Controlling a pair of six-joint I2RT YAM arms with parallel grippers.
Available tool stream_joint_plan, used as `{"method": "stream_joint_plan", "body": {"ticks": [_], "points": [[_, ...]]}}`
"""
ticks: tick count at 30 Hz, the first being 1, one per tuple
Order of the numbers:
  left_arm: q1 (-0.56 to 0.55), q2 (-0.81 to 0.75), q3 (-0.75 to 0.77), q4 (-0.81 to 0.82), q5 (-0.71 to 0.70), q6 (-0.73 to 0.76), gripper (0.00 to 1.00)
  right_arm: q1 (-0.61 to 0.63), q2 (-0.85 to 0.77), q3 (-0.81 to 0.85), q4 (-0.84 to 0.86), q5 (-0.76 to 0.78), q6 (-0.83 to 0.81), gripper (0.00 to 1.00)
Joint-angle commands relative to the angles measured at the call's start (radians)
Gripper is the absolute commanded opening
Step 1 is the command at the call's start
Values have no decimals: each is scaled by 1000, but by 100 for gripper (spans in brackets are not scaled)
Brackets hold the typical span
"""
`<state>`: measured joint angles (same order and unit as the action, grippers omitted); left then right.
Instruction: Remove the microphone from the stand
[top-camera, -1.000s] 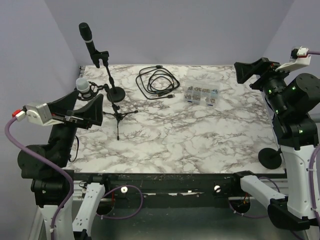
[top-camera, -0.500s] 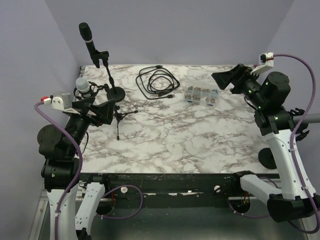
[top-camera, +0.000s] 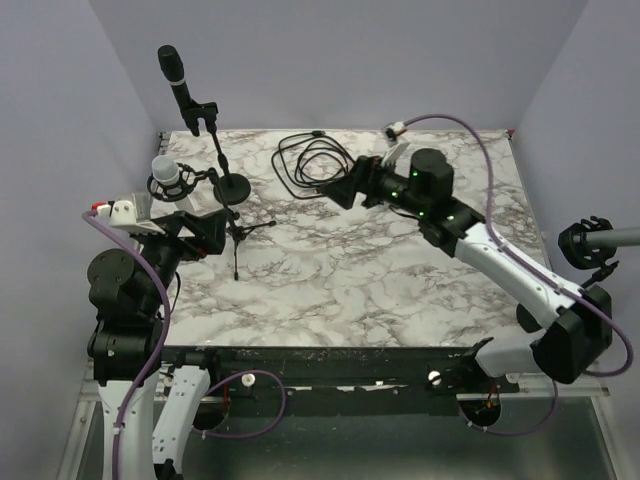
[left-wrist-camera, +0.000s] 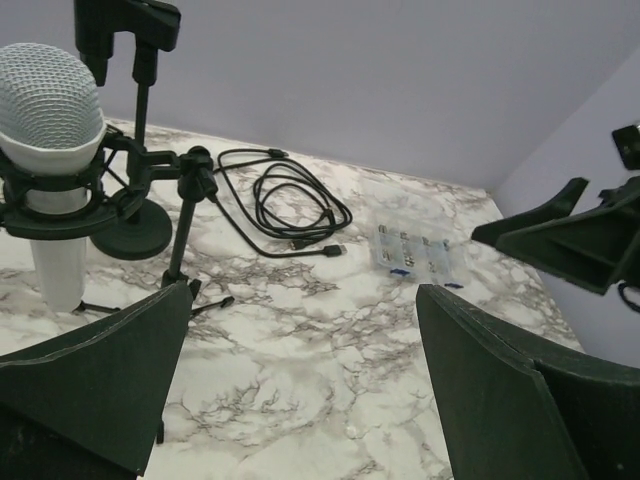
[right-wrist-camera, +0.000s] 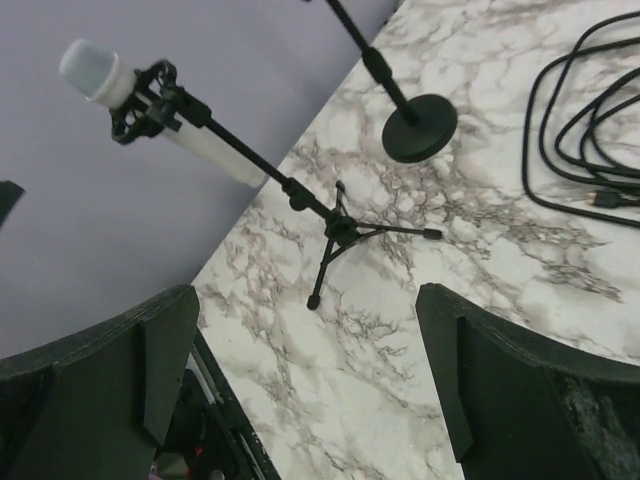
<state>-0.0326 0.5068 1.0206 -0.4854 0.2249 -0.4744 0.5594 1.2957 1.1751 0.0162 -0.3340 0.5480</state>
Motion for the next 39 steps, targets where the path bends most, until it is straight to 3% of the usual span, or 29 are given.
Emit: {"method": "stream_joint_plan", "body": {"ticks": [1, 9, 17, 34, 39], "points": [[5, -19, 49, -49, -143, -16, 99, 117, 154, 6, 226, 72, -63, 100], [5, -63, 77, -70, -180, -7, 99, 301, 459, 64, 553, 210, -197, 100], [5, -70, 117, -107, -207, 23, 99, 354, 728, 262, 651, 203, -266, 99], [5, -75, 139, -129, -209, 52, 98, 387, 976, 573, 589, 127, -319, 79], [5, -72, 163, -139, -212, 63, 99, 392, 1014, 614, 593, 109, -329, 65]]}}
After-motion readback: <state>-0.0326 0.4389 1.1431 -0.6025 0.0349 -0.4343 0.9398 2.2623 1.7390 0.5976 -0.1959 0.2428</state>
